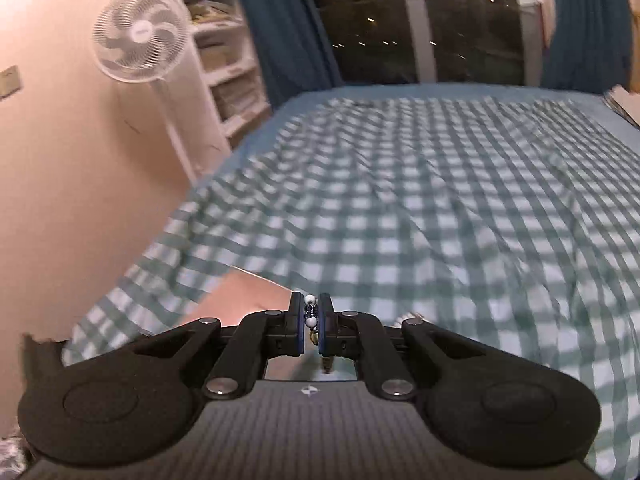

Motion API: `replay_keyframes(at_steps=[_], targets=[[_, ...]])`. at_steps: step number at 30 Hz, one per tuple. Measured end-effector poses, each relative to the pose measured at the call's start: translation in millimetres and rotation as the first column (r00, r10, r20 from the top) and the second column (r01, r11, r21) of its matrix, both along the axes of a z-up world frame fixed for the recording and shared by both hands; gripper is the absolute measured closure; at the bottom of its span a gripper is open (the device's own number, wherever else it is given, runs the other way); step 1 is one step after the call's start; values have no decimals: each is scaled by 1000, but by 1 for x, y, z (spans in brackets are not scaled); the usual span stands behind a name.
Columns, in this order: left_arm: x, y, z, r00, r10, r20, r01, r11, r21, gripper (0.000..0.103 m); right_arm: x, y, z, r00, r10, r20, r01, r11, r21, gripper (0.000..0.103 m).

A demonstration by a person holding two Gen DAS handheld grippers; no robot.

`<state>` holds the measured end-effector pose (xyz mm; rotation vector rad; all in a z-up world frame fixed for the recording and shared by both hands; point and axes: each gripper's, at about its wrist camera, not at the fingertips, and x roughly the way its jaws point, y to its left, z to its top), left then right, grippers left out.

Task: Organize jewelry
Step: 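Carry the beaded bracelet with the right tool and lower it into the box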

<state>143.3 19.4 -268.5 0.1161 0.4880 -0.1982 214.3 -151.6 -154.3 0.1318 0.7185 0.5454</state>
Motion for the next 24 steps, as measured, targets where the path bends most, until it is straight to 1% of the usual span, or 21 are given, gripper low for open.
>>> replay_keyframes(at_steps=[4,6,14,18,24], targets=[[1,1,2,1000,1,0,-1,1000,-6,47,-6,20,22,998,50,30,-50,999,13,0],[0,1,3,1000,-2,6,2,1000,-7,47,-6,29,28,997,71,38,-71,997,16,0],[-3,0,6,1000,-16,23,17,1000,-9,47,-8,55,36,993,113,42,-114,993,24,0],[-6,2,10,999,-21,34,22,999,-28,47,-7,63,29,992,124,19,-125,992,16,0],[-9,0,16,998,-28,55,30,999,-31,47,-4,71,1,990,125,-59,-126,992,-12,0]])
